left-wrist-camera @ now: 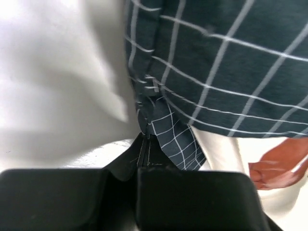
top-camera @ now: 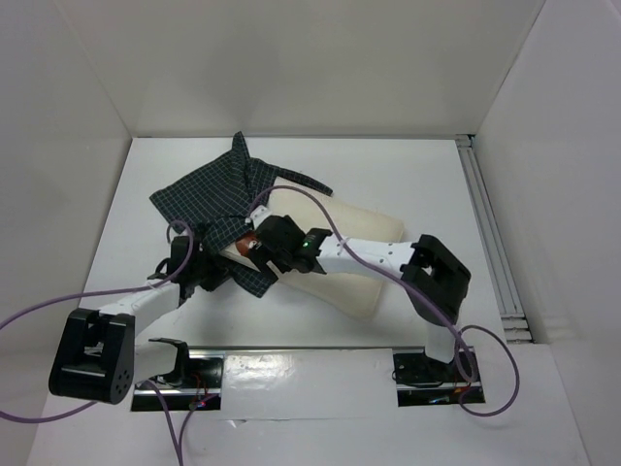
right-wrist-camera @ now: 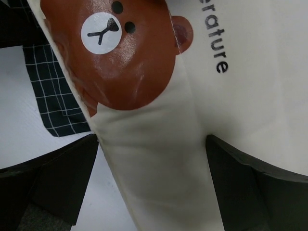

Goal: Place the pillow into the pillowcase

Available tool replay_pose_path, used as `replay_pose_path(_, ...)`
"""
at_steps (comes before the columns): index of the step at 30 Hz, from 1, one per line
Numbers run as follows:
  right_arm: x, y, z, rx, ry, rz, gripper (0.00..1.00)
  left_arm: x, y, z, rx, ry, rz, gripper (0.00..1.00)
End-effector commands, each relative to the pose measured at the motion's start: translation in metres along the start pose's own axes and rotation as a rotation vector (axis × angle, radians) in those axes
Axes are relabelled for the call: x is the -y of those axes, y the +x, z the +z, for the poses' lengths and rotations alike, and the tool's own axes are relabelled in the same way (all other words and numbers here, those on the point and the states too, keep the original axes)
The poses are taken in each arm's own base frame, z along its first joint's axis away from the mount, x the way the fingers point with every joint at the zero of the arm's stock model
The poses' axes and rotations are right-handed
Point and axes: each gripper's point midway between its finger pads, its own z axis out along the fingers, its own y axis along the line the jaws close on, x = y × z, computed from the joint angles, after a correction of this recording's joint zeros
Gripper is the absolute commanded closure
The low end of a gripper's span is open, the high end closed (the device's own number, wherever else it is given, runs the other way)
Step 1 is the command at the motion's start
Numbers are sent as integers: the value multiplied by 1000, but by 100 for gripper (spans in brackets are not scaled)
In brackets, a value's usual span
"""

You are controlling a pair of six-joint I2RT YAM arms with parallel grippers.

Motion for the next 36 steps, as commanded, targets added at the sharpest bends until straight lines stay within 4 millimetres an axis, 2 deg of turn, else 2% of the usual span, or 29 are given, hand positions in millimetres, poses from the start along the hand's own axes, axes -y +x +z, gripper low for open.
replay_pose_path(1,-13,-29,12,85,-27,-38,0,17,-7,0,26,57,26,100)
replay_pose_path(2,-14,-36,16,94,-27,-46,2,19,-8,-2,35,68,38,100)
replay_pose_path(3,-17,-29,30,68,-25,-54,11,24,-9,-5,35,89,41,100)
replay_pose_path(4,-19,-27,35,46,-23,-60,28,25,-10,-7,41,96,55,100)
replay_pose_path(5,-7,-40,46,48,21,-18,77,30,-7,-9,31,115,64,100)
replay_pose_path(6,-1,-45,49,43,47,13,100,35,-8,-10,38,139,79,100)
replay_pose_path(7,7,-47,49,24,73,68,100,42,-7,-14,27,175,98,100)
replay_pose_path(8,16,-58,46,44,93,114,100,50,-5,-17,28,209,113,100)
replay_pose_path(9,39,-79,43,91,140,194,100,60,-3,-19,21,241,131,100)
replay_pose_path(10,50,-80,45,78,157,245,100,69,1,-21,5,277,130,100)
replay_pose_path(11,60,-86,45,83,172,350,100,80,3,-22,-3,309,127,100)
replay_pose_path(12,74,-107,39,122,181,407,100,100,-1,-26,7,365,151,100)
replay_pose_path(13,95,-111,40,126,207,462,100,112,8,-29,-21,394,178,100)
replay_pose_path(14,102,-114,36,125,216,504,100,120,9,-30,-27,407,189,100)
replay_pose_path(15,114,-130,27,165,241,520,100,132,11,-33,-40,434,202,100)
replay_pose_path(18,136,-141,14,180,290,554,100,143,24,-39,-76,478,245,100)
replay_pose_path(19,139,-156,4,215,283,564,100,145,24,-42,-75,491,263,100)
replay_pose_path(20,146,-159,5,223,291,574,100,146,32,-44,-101,508,283,100)
replay_pose_path(22,143,-167,1,236,262,567,100,140,45,-45,-146,515,303,100)
replay_pose_path(25,119,-154,22,183,246,510,100,145,62,-56,-191,567,363,100)
replay_pose_path(26,107,-137,39,129,245,485,100,143,70,-58,-210,564,382,100)
replay_pose_path(28,94,-121,55,86,225,477,100,134,72,-61,-206,529,410,100)
replay_pose_path(29,87,-106,63,47,202,469,100,134,74,-63,-204,523,426,100)
replay_pose_path(31,74,-111,62,80,142,483,100,127,70,-64,-181,482,417,100)
replay_pose_path(32,64,-99,64,53,93,479,100,119,71,-63,-193,444,411,100)
replay_pose_path(33,64,-114,49,105,66,490,77,112,68,-61,-176,404,404,99)
replay_pose_path(34,63,-116,42,117,52,492,56,110,62,-62,-157,360,378,80)
replay_pose_path(35,65,-116,34,121,51,493,44,113,58,-68,-139,340,380,59)
replay_pose_path(36,68,-114,16,131,49,484,36,101,59,-71,-152,283,374,40)
